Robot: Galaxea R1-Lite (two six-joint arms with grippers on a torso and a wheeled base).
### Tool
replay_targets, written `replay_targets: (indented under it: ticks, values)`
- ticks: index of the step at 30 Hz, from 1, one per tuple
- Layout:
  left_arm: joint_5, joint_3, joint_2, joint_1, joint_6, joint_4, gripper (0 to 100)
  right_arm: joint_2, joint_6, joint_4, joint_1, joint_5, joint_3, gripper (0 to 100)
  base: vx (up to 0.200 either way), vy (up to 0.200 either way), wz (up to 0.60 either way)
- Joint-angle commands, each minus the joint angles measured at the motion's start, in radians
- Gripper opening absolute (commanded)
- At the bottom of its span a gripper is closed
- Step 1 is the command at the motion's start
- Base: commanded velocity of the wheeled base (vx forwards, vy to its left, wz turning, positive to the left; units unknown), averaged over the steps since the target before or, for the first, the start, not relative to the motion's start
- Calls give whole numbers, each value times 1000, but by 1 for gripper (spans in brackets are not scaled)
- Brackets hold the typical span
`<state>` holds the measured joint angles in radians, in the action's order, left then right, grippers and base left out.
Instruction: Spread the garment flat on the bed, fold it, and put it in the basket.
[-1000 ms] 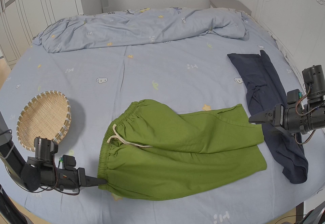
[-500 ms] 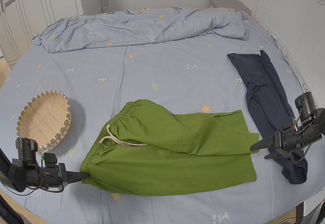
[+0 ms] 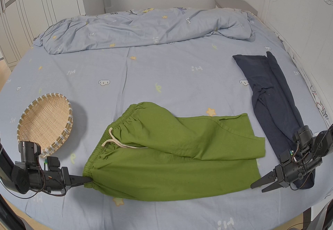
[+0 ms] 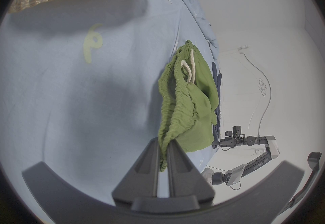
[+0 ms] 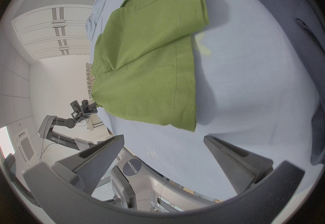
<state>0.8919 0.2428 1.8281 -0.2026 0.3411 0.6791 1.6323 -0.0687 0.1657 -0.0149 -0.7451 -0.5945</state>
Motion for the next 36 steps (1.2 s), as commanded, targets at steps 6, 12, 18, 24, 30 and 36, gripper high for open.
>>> replay_targets:
  ticks: [6,12,18,24,30,36]
  values:
    - [1,1,2,0,-1,0,0,41,-2,-150,6,-5,51,100,0,0,0]
    - [1,3,0,2,1,0,0,75,-6,-246,4,-5,58,100,0,0,0]
    - [1,7,0,2,1,0,0,92,-8,-318,4,-5,58,100,0,0,0]
    - [1,10,0,2,-1,0,0,89,-8,-341,-2,-8,58,0,0,0,0]
    - [-1,13,2,-5,-1,0,0,83,-8,-339,-5,-5,56,0,0,0,0]
    - [1,10,-10,-6,-1,0,0,24,-56,-331,-7,0,39,0,0,0,0]
